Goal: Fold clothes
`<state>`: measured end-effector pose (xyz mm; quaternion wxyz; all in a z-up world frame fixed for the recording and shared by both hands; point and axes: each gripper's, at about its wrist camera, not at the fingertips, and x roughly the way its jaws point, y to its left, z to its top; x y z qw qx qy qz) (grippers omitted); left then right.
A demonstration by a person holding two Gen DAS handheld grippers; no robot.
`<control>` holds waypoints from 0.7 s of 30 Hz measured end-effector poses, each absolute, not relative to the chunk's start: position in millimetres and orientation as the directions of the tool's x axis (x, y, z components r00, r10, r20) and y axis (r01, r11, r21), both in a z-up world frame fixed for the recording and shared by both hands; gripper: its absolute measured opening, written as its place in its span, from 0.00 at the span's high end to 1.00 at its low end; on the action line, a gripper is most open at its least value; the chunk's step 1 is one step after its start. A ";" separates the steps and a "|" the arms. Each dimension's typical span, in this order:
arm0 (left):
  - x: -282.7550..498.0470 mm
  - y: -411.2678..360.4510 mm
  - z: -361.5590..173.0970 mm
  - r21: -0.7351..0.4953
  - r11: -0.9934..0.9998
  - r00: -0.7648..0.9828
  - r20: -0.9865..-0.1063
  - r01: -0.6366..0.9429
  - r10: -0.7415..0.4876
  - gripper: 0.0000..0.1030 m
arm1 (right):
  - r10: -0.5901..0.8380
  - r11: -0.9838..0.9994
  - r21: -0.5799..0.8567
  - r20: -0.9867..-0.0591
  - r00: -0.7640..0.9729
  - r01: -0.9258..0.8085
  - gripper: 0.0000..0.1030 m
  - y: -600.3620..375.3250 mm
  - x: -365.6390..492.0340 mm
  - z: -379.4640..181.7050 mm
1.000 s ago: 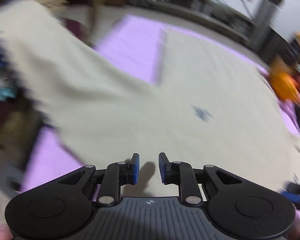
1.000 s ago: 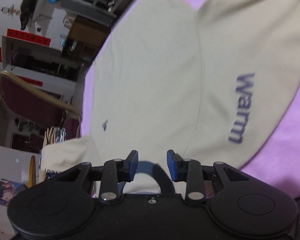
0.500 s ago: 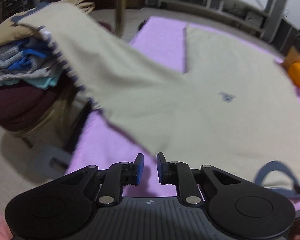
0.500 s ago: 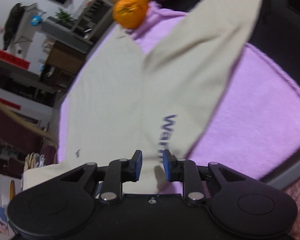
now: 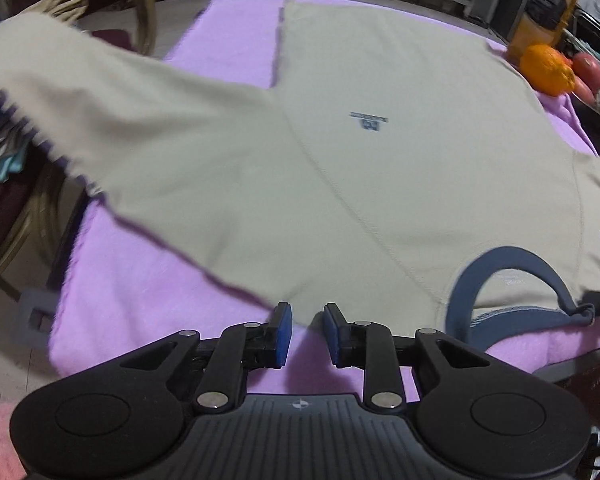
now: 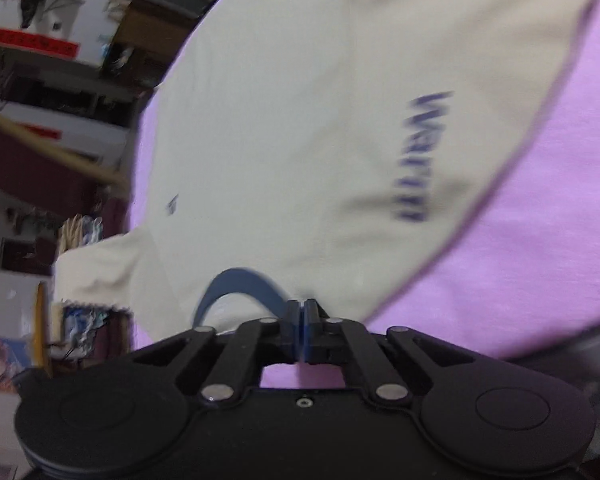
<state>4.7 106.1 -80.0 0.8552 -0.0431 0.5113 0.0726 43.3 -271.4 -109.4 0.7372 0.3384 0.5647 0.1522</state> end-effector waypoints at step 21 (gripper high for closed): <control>20.1 133.4 -12.1 -0.119 0.961 0.637 -0.767 -0.250 0.071 0.78 | 0.558 0.649 0.756 -0.554 0.618 0.092 0.77 -293.2 62.6 -24.9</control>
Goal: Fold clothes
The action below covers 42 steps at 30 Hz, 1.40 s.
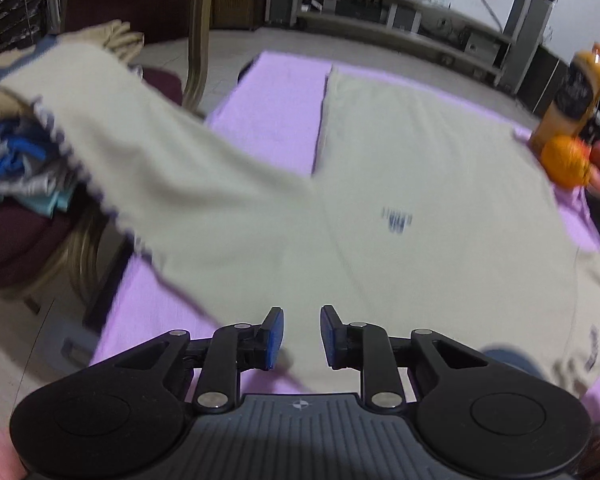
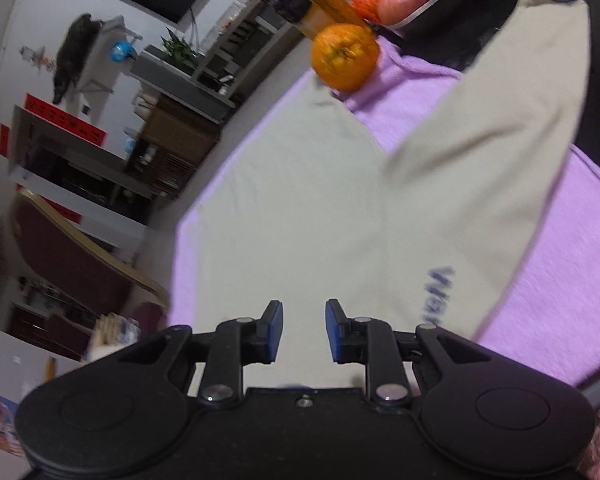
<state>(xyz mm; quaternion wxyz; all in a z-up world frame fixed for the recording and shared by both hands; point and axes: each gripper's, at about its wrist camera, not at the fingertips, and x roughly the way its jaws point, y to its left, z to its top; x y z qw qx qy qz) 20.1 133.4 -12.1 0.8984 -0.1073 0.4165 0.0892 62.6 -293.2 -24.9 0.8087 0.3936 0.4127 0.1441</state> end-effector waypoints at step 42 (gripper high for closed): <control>9.8 87.2 -66.6 -0.018 0.997 0.486 -0.874 -0.075 0.021 0.73 | 0.441 0.765 0.570 -0.803 0.402 0.299 0.80 -291.0 89.2 -95.4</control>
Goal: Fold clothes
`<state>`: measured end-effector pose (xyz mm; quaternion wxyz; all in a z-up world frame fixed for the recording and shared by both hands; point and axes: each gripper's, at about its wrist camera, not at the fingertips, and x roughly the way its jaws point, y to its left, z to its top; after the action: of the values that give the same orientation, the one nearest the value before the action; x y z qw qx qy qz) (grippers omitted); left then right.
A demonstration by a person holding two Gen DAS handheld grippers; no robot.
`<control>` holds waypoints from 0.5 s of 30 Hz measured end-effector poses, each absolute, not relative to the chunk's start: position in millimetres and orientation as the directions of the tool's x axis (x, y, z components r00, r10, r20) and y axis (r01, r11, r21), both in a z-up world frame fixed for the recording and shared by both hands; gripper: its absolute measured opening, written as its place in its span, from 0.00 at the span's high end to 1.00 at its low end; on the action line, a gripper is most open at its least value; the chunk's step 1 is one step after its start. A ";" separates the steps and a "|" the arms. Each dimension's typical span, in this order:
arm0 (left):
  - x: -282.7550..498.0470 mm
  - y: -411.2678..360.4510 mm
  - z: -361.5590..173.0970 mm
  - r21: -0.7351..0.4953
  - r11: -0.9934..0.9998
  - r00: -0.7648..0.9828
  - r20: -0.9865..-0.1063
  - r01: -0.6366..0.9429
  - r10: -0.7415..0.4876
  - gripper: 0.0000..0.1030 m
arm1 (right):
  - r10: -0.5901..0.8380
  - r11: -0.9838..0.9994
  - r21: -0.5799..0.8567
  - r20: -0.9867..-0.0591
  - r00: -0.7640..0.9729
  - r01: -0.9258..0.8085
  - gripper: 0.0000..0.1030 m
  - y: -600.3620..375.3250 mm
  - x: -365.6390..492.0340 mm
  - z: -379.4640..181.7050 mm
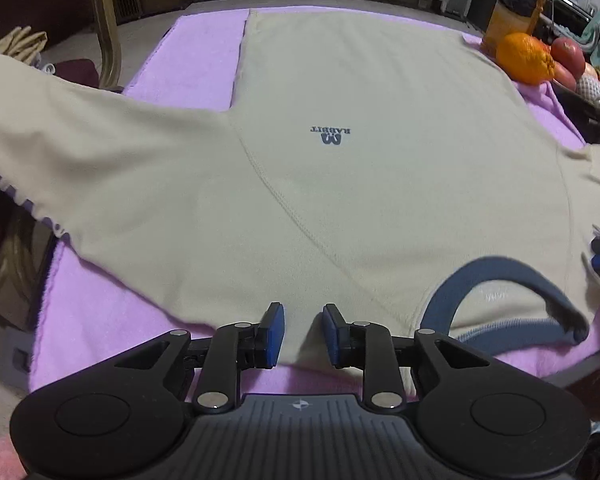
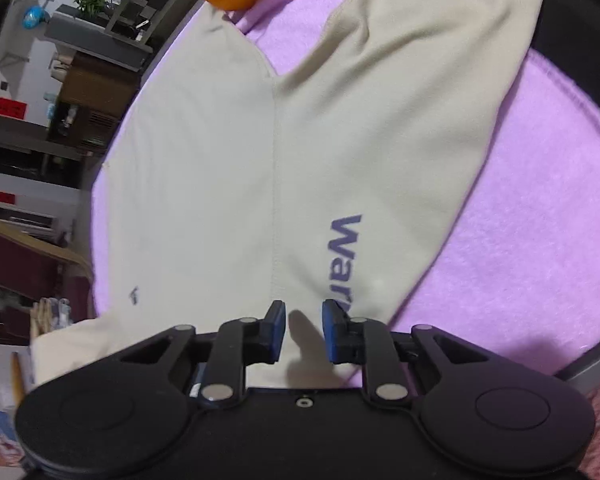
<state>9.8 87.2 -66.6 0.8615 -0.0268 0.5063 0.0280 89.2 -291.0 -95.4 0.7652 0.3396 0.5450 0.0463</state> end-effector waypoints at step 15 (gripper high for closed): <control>91.4 189.1 -60.3 -0.024 0.925 0.460 -0.872 -0.380 0.167 0.81 | 0.552 0.817 0.510 -0.555 0.623 -0.270 0.65 -188.1 132.8 20.0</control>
<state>91.4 189.1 -60.3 0.8476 -0.1079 0.4939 0.1613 132.8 -188.1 20.0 0.8800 0.1925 0.3662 0.2333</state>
